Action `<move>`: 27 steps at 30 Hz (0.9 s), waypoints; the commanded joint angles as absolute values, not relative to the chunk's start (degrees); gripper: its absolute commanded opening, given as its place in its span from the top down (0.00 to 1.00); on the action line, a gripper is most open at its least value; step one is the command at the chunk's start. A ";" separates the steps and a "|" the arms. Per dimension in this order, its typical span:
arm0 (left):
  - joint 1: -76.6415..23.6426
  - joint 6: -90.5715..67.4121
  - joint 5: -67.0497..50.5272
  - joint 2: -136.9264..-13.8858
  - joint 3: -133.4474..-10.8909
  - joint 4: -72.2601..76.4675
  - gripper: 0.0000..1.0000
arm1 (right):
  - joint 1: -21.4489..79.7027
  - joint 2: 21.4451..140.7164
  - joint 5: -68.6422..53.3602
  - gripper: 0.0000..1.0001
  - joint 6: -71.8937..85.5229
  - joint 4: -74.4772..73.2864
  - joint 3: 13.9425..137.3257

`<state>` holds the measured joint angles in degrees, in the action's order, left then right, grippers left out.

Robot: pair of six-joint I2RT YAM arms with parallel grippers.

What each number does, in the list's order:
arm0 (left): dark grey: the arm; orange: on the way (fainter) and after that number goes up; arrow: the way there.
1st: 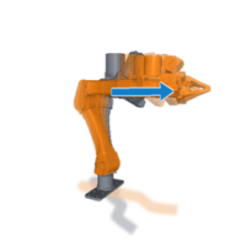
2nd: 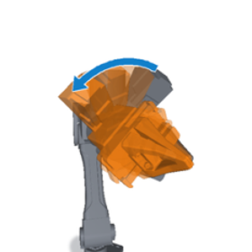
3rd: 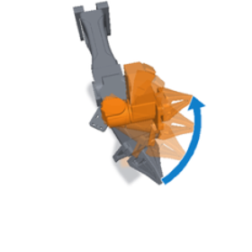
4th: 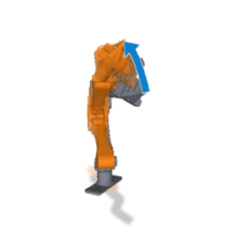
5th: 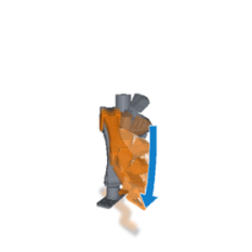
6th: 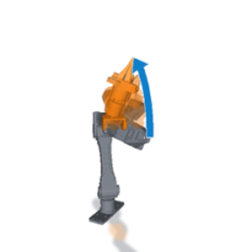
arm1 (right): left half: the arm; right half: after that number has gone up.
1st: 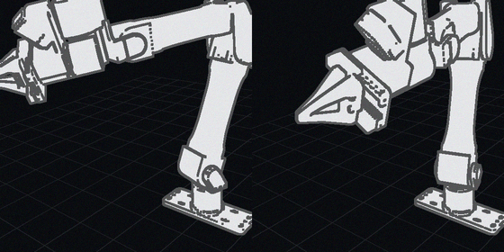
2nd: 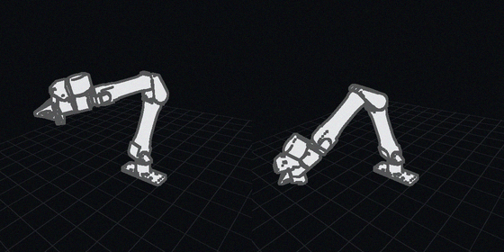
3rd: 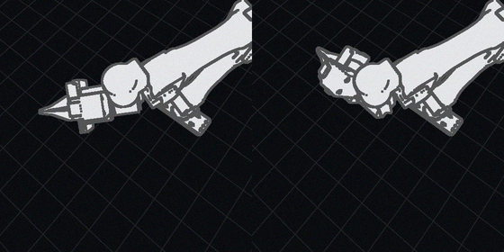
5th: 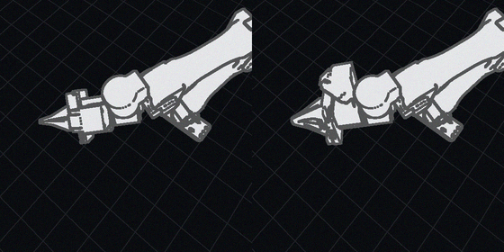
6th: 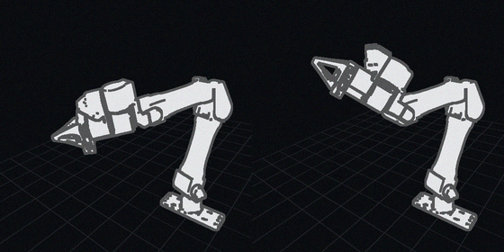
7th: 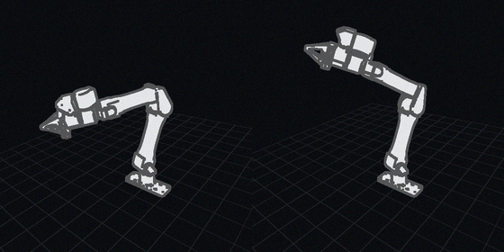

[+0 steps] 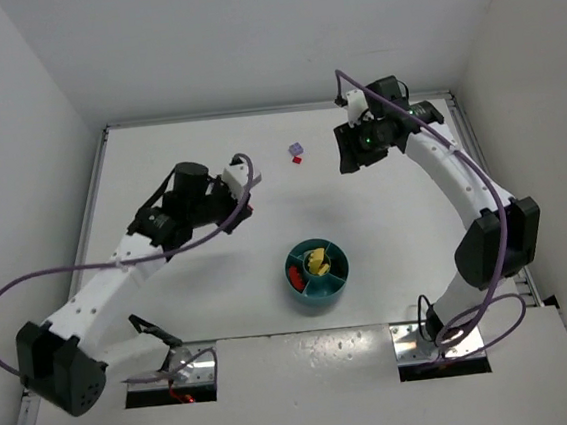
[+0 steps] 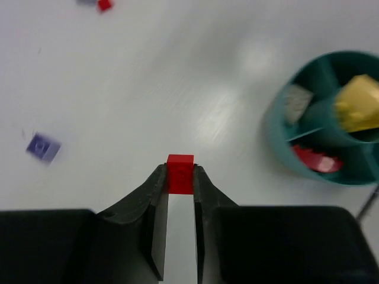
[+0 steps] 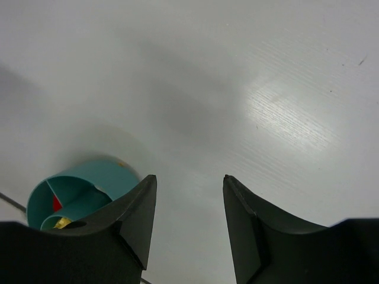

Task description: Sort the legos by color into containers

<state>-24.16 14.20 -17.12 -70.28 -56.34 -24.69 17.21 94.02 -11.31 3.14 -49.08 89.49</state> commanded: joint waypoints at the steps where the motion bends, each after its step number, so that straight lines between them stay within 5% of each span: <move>1: -31.26 8.45 -22.59 -65.93 -56.25 -26.37 0.91 | 15.65 96.67 -14.24 0.51 5.80 -47.29 92.10; 12: -39.72 2.20 -35.85 -65.03 -51.51 -24.00 0.88 | 10.90 98.96 -17.14 0.49 6.94 -48.52 93.17; 27: -46.85 3.96 -31.99 -72.15 -52.03 -23.47 0.82 | 8.79 98.96 -20.57 0.48 6.94 -48.52 92.64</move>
